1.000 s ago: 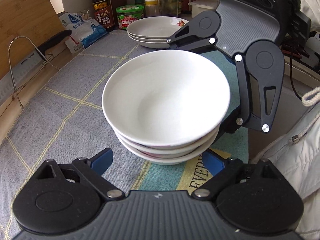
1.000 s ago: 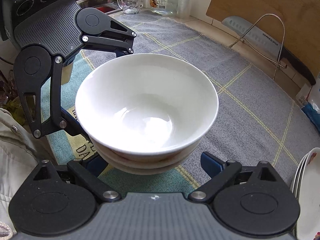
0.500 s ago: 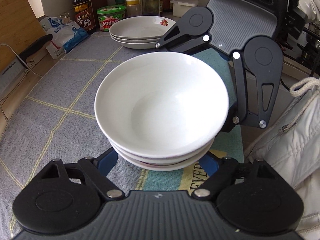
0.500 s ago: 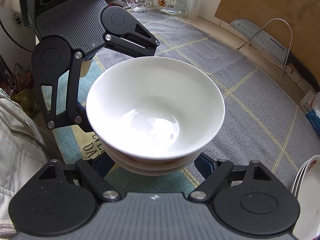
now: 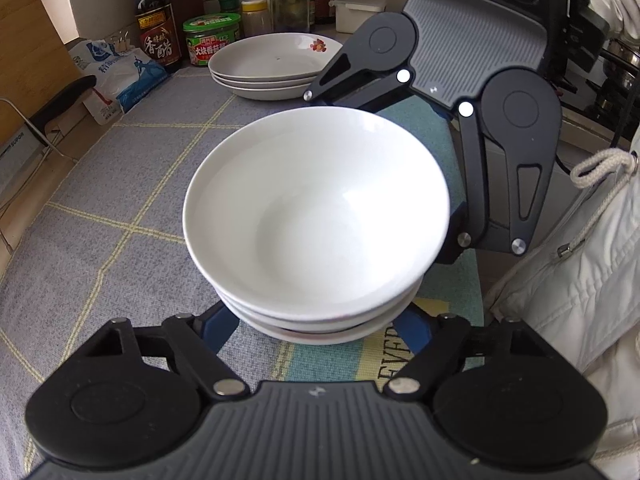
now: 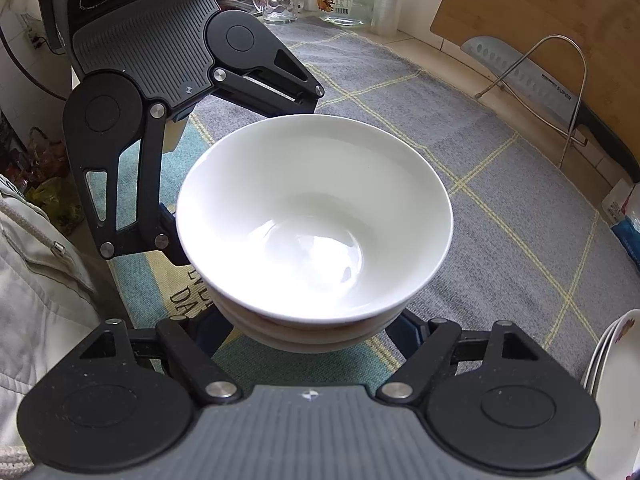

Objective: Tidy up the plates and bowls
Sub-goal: 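Carry the bowl stack with both grippers onto the red-flower plate stack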

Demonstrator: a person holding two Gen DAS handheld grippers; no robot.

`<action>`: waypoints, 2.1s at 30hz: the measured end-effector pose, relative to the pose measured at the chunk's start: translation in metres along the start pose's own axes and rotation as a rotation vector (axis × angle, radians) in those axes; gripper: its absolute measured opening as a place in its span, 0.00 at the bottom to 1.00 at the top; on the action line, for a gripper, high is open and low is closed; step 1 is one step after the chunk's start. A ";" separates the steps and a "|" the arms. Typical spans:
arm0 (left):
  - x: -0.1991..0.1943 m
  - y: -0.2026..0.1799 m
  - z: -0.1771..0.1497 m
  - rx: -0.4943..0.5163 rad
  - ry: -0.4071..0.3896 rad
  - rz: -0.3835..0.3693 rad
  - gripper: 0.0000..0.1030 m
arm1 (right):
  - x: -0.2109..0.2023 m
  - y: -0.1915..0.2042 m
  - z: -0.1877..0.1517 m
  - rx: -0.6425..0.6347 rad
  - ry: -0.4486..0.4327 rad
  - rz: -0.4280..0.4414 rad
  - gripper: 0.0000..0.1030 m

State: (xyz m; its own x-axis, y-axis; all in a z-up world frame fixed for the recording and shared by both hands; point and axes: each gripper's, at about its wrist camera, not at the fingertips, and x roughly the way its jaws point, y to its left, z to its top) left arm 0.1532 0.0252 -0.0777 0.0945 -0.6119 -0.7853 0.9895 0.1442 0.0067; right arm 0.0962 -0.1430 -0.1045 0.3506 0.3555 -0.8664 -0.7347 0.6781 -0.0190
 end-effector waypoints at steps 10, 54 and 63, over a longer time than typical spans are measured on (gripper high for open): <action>-0.004 0.000 0.016 -0.001 0.004 0.013 0.80 | -0.015 -0.009 -0.005 0.011 -0.006 0.002 0.82; 0.150 0.034 0.216 0.101 -0.093 0.095 0.80 | -0.103 -0.222 -0.106 0.061 0.004 -0.214 0.82; 0.162 0.039 0.223 0.067 -0.078 0.080 0.80 | -0.097 -0.234 -0.110 0.089 0.010 -0.208 0.81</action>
State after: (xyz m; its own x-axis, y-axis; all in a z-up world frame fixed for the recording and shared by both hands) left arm 0.2313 -0.2413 -0.0665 0.1795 -0.6593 -0.7301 0.9832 0.1448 0.1110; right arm 0.1700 -0.4066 -0.0708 0.4833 0.1961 -0.8532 -0.5925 0.7907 -0.1539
